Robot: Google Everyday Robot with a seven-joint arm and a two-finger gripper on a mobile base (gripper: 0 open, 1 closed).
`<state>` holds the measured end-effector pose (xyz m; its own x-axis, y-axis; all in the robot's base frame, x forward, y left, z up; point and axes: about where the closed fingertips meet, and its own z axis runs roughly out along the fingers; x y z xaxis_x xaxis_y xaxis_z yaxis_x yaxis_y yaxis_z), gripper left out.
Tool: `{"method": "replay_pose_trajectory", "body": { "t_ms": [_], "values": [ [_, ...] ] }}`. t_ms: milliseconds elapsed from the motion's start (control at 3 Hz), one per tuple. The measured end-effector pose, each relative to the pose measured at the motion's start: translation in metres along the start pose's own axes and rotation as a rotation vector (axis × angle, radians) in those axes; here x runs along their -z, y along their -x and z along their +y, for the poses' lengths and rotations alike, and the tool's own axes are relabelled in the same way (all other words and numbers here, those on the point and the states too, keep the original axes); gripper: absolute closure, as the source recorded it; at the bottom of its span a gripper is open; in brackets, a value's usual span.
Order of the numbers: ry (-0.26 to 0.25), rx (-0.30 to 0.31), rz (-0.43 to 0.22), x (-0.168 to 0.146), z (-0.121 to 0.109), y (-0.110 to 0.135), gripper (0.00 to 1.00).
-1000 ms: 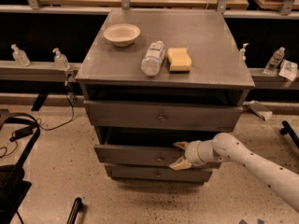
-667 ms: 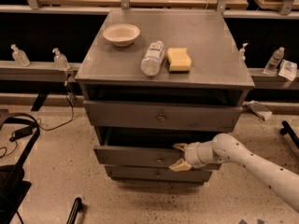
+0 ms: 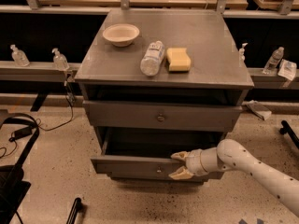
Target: Open middle drawer
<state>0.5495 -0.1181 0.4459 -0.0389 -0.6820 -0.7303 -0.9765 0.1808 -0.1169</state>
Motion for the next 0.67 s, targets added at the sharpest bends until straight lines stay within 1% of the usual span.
{"method": "replay_pose_trajectory", "body": {
  "t_ms": [333,667],
  "values": [
    [0.03,-0.006,-0.031,0.011,0.029,0.01,0.48],
    [0.06,-0.021,-0.046,0.02,0.059,0.017,0.54]
  ]
}}
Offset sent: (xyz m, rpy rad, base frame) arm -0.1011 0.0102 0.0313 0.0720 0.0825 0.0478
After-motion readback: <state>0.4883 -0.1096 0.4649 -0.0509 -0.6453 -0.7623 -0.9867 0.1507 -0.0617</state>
